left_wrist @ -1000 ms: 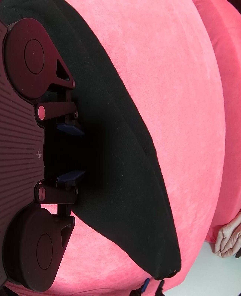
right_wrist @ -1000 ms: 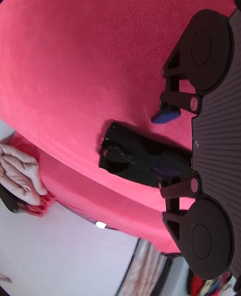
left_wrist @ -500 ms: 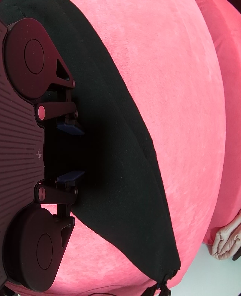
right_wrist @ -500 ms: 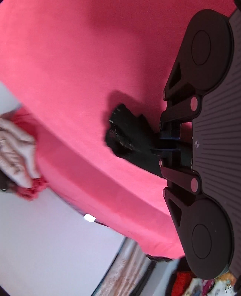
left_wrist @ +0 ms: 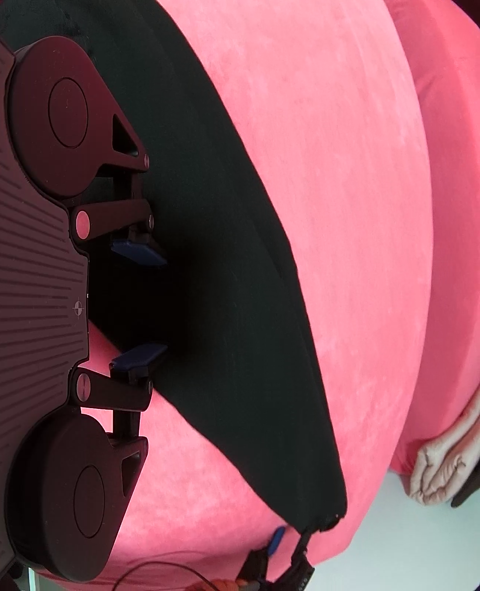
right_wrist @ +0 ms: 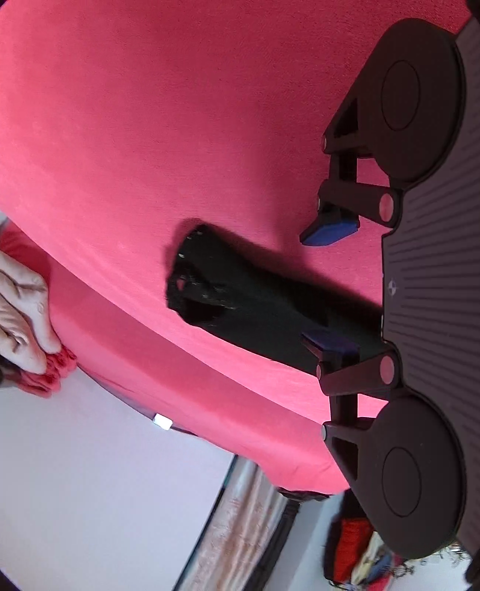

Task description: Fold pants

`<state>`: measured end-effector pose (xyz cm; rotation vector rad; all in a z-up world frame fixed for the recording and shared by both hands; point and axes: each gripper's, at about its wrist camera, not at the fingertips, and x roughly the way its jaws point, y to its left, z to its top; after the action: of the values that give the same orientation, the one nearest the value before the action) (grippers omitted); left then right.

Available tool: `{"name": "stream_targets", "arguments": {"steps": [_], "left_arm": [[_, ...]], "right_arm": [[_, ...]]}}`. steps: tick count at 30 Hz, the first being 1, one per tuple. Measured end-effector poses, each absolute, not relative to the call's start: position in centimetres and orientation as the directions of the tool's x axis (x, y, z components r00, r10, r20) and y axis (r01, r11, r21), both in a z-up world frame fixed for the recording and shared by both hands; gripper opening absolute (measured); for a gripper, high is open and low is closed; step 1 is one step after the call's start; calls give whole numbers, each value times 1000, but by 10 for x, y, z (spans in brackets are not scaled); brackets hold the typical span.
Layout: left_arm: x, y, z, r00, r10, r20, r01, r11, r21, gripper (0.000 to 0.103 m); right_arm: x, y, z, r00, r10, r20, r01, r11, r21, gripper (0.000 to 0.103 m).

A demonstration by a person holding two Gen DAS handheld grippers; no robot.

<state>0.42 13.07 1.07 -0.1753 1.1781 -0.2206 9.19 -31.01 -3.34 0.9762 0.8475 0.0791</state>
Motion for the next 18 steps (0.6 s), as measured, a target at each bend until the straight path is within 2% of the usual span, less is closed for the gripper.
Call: {"name": "stream_targets", "arguments": {"steps": [14,18], "left_arm": [[22,111,0,368,-301,-880,32,950,-311,103],[16,123,14,394,-276,-877,4,954,-299,103]], "right_arm": [[133,-300,-33,684,466,-561,220,601,769,62],[134,-301,-33,680,468,-565,216,608,764,57]]}}
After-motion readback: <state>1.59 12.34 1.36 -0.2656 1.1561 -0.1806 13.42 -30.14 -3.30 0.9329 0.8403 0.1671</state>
